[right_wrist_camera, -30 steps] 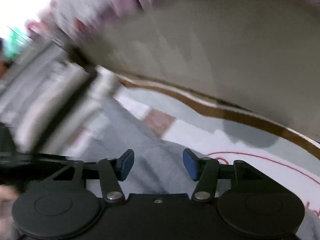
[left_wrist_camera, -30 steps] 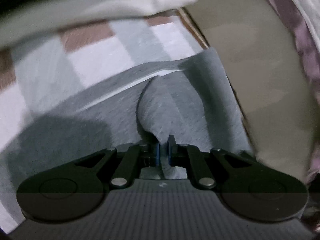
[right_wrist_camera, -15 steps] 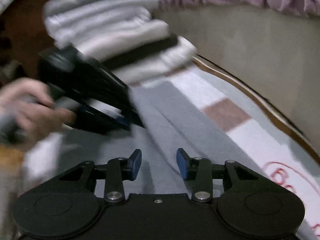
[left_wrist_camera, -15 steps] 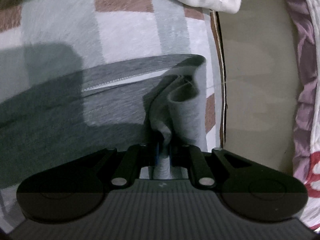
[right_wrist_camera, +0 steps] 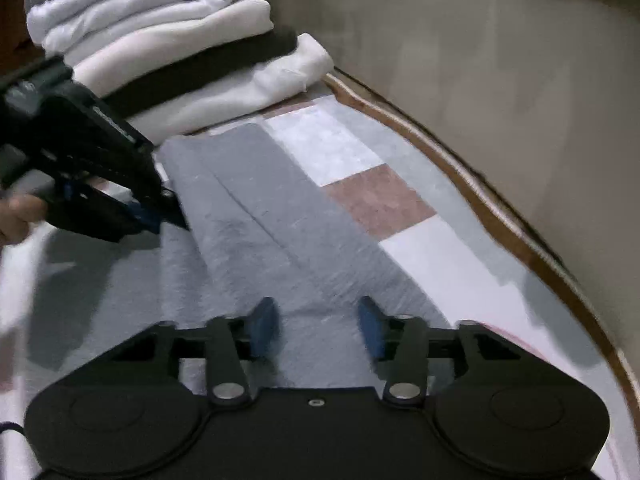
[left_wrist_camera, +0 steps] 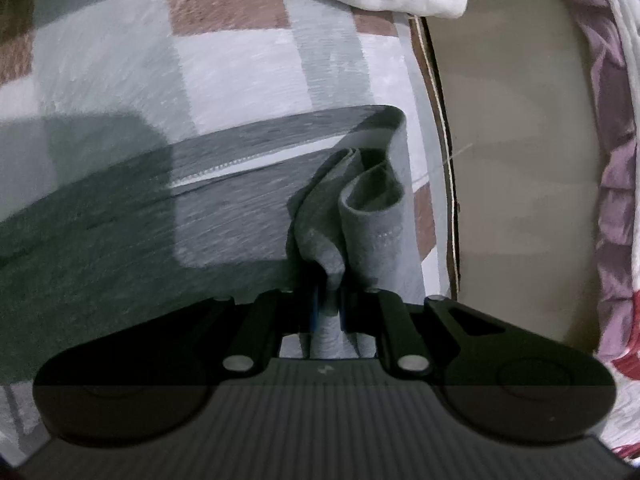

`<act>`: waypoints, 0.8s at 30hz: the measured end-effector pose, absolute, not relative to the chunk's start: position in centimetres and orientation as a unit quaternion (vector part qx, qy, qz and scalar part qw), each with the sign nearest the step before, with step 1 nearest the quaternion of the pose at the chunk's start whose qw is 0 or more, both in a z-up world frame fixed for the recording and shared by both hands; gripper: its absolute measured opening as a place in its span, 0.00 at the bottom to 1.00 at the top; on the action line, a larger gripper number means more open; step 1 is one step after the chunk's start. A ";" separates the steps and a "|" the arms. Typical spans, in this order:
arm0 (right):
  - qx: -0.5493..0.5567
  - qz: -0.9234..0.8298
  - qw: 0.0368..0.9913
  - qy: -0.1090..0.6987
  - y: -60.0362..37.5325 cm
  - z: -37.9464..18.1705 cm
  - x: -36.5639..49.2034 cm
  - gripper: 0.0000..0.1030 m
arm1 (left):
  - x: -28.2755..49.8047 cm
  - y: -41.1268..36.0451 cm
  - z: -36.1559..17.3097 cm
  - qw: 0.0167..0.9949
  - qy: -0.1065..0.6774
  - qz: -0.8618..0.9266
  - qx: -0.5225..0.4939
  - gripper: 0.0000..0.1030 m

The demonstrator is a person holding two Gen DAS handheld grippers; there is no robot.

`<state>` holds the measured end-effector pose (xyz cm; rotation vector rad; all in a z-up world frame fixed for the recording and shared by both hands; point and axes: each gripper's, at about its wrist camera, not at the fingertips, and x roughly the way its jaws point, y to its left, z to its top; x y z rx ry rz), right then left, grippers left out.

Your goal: Fold clothes

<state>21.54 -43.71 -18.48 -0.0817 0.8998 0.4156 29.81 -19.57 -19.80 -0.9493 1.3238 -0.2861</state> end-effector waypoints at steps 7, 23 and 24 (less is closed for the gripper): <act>-0.019 0.184 0.895 0.405 -43.6 -19.2 22.3 0.10 | 29.9 -20.0 -19.3 0.685 0.588 -0.129 -0.411 0.10; -0.056 -0.061 0.949 0.306 -47.6 -13.3 20.7 0.20 | 29.2 -22.8 -18.2 0.729 0.575 -0.155 -0.337 0.10; -0.017 -0.052 0.951 0.305 -48.3 -12.8 19.0 0.21 | 29.1 -23.0 -18.0 0.733 0.574 -0.157 -0.330 0.10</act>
